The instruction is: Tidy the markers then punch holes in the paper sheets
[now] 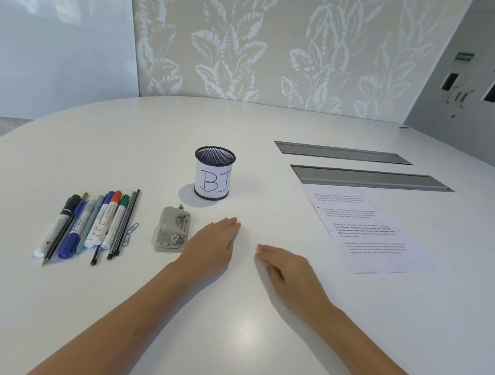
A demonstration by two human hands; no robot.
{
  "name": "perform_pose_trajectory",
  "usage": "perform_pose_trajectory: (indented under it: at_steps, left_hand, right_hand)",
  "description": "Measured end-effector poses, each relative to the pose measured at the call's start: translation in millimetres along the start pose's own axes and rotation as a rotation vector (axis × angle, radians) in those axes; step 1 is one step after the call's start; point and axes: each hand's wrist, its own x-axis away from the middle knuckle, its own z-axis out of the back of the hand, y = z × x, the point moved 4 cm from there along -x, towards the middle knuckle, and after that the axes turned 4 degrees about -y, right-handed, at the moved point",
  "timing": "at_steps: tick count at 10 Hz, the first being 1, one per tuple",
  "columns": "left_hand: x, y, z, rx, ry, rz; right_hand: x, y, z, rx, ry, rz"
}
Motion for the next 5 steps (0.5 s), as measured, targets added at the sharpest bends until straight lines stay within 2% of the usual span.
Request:
perform_pose_trajectory:
  at_steps: [1, 2, 3, 5]
  left_hand:
    - [2.8, 3.1, -0.2, 0.010, 0.016, -0.020]
    - [12.1, 10.0, -3.7, -0.032, -0.010, -0.059]
    - [17.5, 13.7, -2.3, -0.045, -0.015, -0.064]
    - [45.4, 25.7, -7.9, -0.159, -0.013, -0.016]
  right_hand:
    - [4.6, 6.4, 11.1, -0.126, 0.154, -0.085]
    - [18.1, 11.9, 21.3, -0.174, 0.214, -0.178]
    - [29.9, 14.9, 24.1, -0.136, 0.183, -0.206]
    - [66.2, 18.6, 22.8, 0.222, 0.018, -0.303]
